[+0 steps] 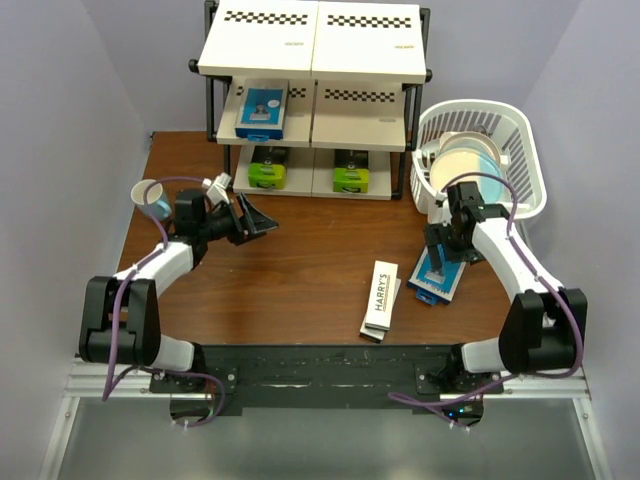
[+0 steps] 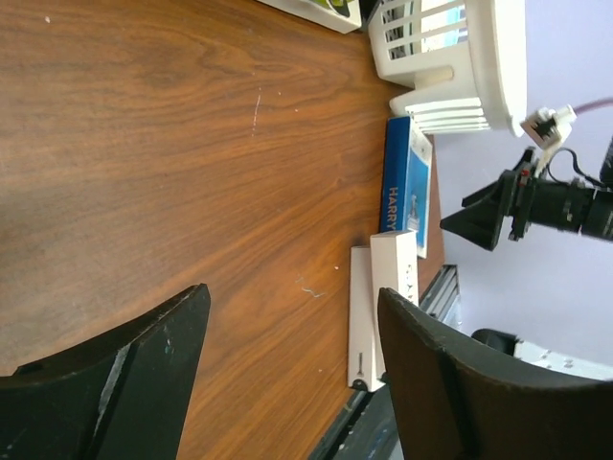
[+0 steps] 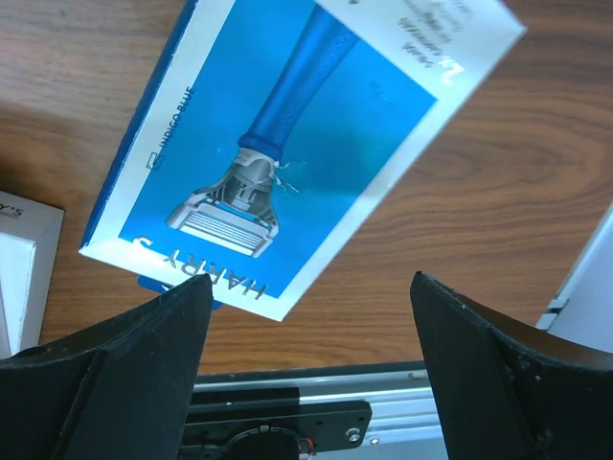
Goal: Place and organize the shaving razors onto the shelf
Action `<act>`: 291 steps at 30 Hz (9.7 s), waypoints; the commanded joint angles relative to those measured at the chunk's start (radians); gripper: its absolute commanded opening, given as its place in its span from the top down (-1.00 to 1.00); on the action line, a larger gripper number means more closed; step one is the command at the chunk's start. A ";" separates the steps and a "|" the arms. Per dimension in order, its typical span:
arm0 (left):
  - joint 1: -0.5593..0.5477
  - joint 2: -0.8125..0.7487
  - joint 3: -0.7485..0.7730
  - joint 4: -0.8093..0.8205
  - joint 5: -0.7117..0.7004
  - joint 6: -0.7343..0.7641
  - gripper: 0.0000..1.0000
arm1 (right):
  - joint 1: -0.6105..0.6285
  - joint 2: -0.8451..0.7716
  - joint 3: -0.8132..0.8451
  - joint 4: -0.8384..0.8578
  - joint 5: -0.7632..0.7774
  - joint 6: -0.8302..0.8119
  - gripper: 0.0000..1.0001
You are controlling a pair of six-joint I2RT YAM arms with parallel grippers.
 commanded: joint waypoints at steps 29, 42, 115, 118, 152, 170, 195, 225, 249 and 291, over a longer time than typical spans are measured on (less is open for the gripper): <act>0.161 -0.241 -0.065 -0.005 0.006 0.109 -0.43 | 0.504 0.472 0.199 0.103 -0.427 0.010 -0.61; 0.250 -0.360 0.037 -0.186 -0.063 0.183 -0.42 | 0.874 0.748 0.530 0.017 -0.460 -0.122 -0.60; -0.173 -0.035 -0.407 0.095 0.165 -0.003 -0.12 | 0.592 0.715 0.578 0.076 -0.744 0.162 -0.47; -0.184 0.027 -0.384 0.164 0.129 -0.031 -0.06 | 0.587 0.736 0.589 0.083 -0.755 0.180 -0.47; -0.193 0.073 -0.413 0.530 0.001 -0.086 1.00 | 0.590 0.762 0.495 0.252 -0.875 0.380 -0.46; -0.187 -0.153 -0.260 0.929 0.290 -0.205 1.00 | 0.307 0.120 0.357 -0.069 -0.595 -0.085 -0.54; -0.351 0.192 0.432 0.816 -0.017 -0.300 1.00 | 0.182 -0.077 0.218 -0.049 -0.499 -0.139 -0.57; -0.385 0.694 0.881 0.521 -0.258 -0.342 1.00 | 0.064 -0.014 0.182 -0.033 -0.537 -0.116 -0.59; -0.365 0.624 0.794 0.512 -0.221 -0.354 0.11 | 0.060 0.073 0.258 -0.007 -0.558 -0.113 -0.59; 0.054 -0.332 0.030 -0.344 -0.031 0.532 -0.38 | 0.681 0.007 -0.092 0.062 -0.729 -1.110 -0.96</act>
